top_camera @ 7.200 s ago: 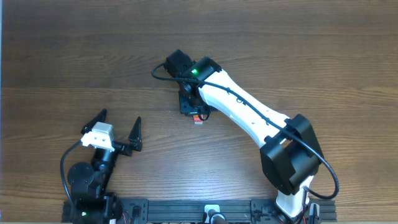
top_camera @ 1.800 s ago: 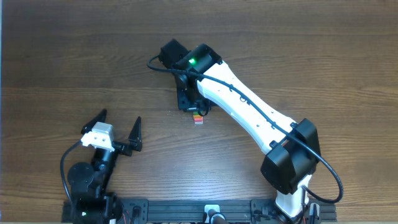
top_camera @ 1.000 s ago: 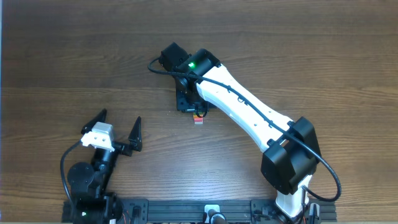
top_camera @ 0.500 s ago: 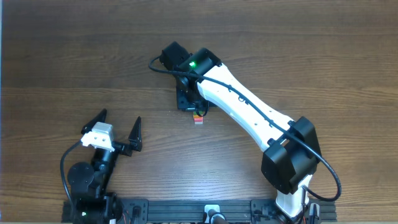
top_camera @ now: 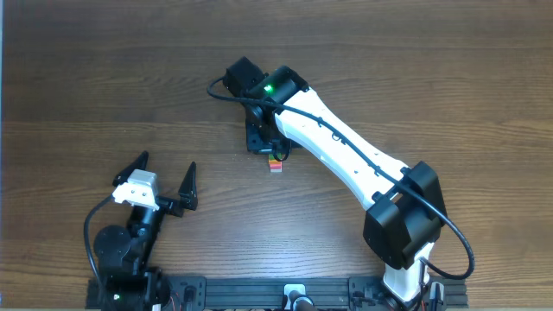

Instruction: Stack Cubes

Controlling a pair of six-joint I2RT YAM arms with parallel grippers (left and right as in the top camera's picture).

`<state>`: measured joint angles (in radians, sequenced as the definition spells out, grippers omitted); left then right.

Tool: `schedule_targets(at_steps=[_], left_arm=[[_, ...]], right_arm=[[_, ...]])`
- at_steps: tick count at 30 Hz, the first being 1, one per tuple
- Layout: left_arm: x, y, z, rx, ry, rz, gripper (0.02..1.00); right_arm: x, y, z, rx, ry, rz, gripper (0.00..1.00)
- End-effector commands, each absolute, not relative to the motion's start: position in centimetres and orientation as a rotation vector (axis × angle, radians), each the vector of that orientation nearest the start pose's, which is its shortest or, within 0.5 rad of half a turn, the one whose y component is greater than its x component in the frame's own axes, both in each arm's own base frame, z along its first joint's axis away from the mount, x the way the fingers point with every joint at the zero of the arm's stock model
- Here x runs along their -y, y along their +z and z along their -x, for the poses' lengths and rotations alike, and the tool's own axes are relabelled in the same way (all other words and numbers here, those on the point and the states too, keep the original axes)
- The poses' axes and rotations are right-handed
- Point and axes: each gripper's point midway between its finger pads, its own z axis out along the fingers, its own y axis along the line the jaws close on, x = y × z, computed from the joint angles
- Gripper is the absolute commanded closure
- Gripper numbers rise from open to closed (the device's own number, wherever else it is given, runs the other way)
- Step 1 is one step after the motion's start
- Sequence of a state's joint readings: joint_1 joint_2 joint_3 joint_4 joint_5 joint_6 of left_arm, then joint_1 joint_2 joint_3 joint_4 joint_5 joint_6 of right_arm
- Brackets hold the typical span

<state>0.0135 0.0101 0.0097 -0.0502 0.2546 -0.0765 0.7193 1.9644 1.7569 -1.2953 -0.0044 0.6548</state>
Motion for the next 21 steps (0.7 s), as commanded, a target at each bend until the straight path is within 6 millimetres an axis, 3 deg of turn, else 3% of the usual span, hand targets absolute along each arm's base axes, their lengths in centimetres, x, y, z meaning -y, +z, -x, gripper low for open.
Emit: schedule_targets(at_steps=[1, 21], left_arm=[[3.84, 16.23, -24.18, -1.625, -0.260, -0.106, 0.018], [3.84, 16.23, -24.18, -1.625, -0.260, -0.106, 0.018]], right_arm=[[-25.20, 10.90, -29.18, -3.111, 0.033, 0.087, 0.989], [-25.39, 10.36, -29.39, -3.106, 0.040, 0.087, 0.991]])
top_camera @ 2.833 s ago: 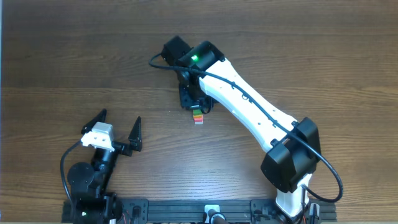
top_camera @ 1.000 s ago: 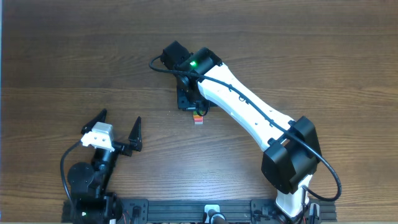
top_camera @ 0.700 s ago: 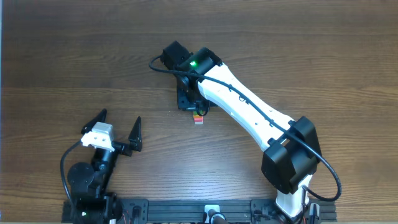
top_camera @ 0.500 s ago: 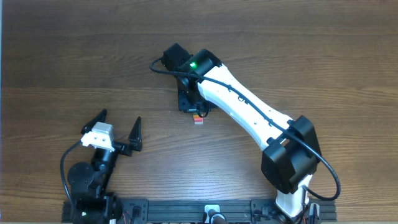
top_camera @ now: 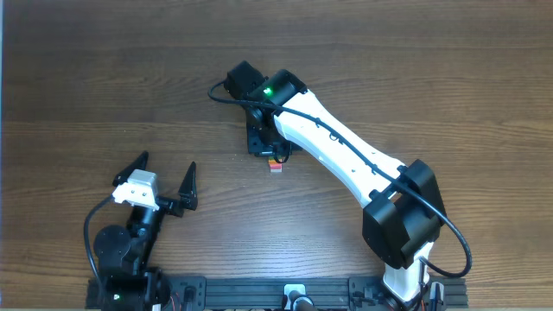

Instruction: Stack Cubes

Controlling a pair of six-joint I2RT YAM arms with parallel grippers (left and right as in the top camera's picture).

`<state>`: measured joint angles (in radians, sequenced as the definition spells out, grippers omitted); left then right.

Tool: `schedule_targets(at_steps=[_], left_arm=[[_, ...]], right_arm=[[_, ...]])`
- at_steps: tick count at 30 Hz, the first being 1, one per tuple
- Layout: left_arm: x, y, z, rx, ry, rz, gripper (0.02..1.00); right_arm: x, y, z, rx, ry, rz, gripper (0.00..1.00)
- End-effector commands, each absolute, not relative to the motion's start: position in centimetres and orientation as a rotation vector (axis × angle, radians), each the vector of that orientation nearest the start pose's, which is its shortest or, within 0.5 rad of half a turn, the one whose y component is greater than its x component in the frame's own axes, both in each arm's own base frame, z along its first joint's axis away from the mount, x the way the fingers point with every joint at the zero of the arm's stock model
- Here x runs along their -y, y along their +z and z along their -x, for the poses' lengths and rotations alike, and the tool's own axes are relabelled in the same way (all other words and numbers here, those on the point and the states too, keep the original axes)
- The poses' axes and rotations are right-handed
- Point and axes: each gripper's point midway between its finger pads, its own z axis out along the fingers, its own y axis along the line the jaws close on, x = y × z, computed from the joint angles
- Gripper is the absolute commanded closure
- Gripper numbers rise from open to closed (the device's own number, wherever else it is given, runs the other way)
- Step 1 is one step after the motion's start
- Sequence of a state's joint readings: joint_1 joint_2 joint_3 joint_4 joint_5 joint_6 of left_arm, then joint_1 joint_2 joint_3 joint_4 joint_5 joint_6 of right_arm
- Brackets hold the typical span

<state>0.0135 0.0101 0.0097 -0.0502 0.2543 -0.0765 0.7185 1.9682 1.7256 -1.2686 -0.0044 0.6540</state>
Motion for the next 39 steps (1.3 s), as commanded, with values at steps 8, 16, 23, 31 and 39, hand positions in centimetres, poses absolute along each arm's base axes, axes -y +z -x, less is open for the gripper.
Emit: schedule_targets(at_steps=[8, 16, 23, 31, 39], left_arm=[[3.8, 16.2, -24.2, -1.625, -0.260, -0.106, 0.023], [3.8, 16.2, -24.2, -1.625, -0.260, -0.105, 0.018], [3.8, 16.2, -24.2, -1.625, -0.260, -0.106, 0.018], [3.8, 16.2, -24.2, -1.625, -0.260, -0.106, 0.018], [3.8, 16.2, -24.2, -1.625, -0.260, -0.106, 0.018]], right_arm=[[-25.4, 10.2, -29.4, -3.106, 0.040, 0.087, 0.991], [-25.4, 10.0, -29.4, -3.106, 0.042, 0.087, 0.987], [-25.4, 10.0, -29.4, -3.106, 0.042, 0.086, 0.663], [-25.4, 10.0, -29.4, -3.104, 0.043, 0.087, 0.007], [-25.1, 10.6, -32.9, -2.989, 0.067, 0.087, 0.007]])
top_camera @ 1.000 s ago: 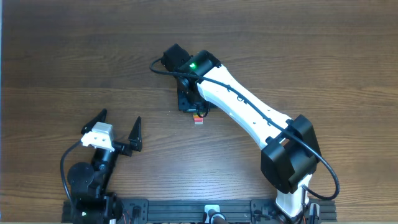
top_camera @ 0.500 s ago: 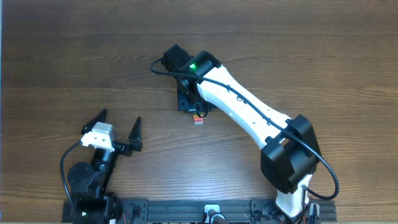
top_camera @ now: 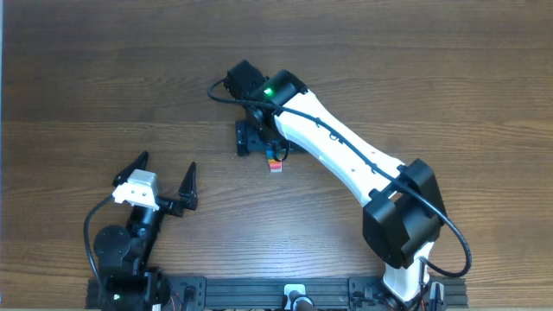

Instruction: Stack Cubes

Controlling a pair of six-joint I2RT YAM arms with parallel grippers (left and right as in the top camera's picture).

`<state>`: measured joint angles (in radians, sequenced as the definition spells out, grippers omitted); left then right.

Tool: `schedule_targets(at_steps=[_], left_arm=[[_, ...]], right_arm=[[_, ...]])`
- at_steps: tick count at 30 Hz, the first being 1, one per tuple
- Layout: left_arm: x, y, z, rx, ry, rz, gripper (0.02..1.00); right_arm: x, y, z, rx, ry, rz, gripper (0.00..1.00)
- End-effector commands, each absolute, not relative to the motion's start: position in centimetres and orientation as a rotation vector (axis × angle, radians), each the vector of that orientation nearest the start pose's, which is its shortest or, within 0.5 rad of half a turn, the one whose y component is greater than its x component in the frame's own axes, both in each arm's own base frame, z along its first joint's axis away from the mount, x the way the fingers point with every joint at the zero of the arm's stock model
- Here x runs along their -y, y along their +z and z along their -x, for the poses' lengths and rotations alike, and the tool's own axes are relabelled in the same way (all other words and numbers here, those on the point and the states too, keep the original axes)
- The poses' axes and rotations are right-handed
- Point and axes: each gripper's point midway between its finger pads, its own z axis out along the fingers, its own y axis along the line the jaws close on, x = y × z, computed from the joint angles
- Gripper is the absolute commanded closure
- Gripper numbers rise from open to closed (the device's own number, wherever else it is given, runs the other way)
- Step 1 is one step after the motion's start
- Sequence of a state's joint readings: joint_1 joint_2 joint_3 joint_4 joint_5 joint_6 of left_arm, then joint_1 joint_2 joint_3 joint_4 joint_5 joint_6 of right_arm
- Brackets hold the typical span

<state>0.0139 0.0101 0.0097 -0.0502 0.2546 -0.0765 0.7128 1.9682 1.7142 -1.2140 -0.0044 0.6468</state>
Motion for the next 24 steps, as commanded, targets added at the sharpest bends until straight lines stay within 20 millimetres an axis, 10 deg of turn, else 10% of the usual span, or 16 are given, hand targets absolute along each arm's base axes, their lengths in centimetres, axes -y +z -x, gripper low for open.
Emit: schedule_targets(at_steps=[1, 6, 11, 24], left_arm=[[3.8, 16.2, -24.2, -1.625, -0.260, -0.106, 0.020], [3.8, 16.2, -24.2, -1.625, -0.260, -0.106, 0.018], [3.8, 16.2, -24.2, -1.625, -0.260, -0.106, 0.018], [3.8, 16.2, -24.2, -1.625, -0.260, -0.106, 0.018]], right_arm=[[-24.7, 10.9, -34.0, -2.956, 0.062, 0.085, 0.007], [-21.8, 13.7, -39.8, -2.824, 0.115, 0.044, 0.009], [-12.4, 18.4, -45.8, -2.689, 0.007, -0.081, 0.009], [0.8, 24.4, -46.2, -2.560, -0.191, -0.166, 0.009]])
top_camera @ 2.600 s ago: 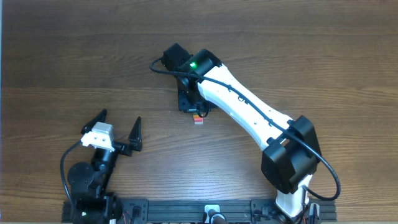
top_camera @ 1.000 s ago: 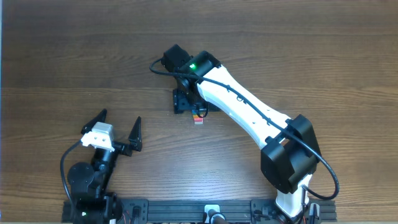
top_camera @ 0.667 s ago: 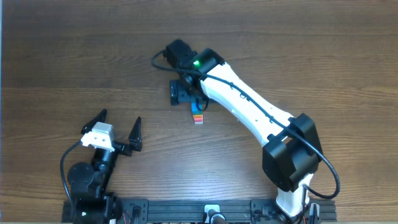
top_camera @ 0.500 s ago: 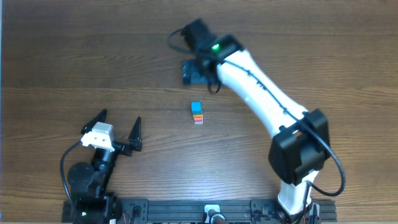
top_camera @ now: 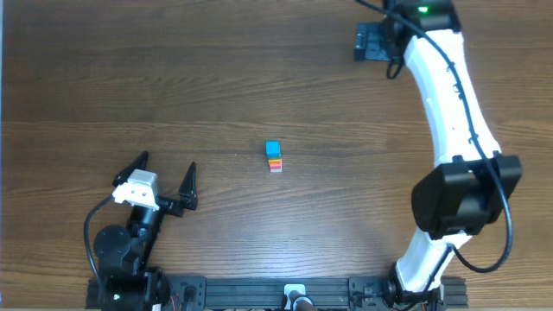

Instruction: Stack Cubes

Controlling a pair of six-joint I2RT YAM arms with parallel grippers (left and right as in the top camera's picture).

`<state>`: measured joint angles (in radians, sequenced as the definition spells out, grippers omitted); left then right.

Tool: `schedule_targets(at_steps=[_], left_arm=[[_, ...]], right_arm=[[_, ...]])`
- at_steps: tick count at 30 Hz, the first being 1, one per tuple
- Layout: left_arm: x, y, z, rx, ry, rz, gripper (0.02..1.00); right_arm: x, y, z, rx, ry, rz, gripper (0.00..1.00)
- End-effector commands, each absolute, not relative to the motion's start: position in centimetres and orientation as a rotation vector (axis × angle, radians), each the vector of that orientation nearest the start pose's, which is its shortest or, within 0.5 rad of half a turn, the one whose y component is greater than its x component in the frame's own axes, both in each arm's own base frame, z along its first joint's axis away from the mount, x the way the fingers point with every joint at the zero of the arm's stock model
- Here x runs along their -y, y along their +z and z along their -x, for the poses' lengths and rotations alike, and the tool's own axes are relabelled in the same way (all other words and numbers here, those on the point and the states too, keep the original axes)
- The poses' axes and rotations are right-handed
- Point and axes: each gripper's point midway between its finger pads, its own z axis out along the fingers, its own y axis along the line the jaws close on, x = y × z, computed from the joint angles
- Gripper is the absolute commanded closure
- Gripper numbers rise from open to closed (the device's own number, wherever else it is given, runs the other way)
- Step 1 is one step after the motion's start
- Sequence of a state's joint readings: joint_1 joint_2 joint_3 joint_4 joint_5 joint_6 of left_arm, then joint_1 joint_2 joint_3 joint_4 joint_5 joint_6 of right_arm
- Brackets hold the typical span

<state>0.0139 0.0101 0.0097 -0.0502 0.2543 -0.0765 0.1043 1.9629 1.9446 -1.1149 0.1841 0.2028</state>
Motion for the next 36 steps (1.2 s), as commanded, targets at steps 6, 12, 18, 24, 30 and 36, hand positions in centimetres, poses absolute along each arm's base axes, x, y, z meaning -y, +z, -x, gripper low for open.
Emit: schedule_targets(at_steps=[6, 12, 18, 24, 30, 36], left_arm=[[3.8, 16.2, -24.2, -1.625, -0.260, -0.106, 0.018], [3.8, 16.2, -24.2, -1.625, -0.260, -0.106, 0.018], [3.8, 16.2, -24.2, -1.625, -0.260, -0.106, 0.018], [3.8, 16.2, -24.2, -1.625, -0.260, -0.106, 0.018], [3.8, 16.2, -24.2, -1.625, -0.260, -0.106, 0.020], [3.8, 16.2, -24.2, -1.625, -0.260, -0.106, 0.018]], right_arm=[[3.3, 29.2, -44.2, -2.446, -0.211, -0.187, 0.007], [4.5, 34.4, -39.0, -2.298, -0.226, -0.182, 0.009], [4.1, 36.1, -32.4, -2.193, -0.206, -0.170, 0.007], [2.5, 34.5, -26.8, -2.091, -0.135, -0.059, 0.007], [2.6, 32.1, -22.4, -1.855, -0.120, -0.080, 0.007], [2.2, 30.7, -20.7, -1.721, -0.109, -0.068, 0.009]])
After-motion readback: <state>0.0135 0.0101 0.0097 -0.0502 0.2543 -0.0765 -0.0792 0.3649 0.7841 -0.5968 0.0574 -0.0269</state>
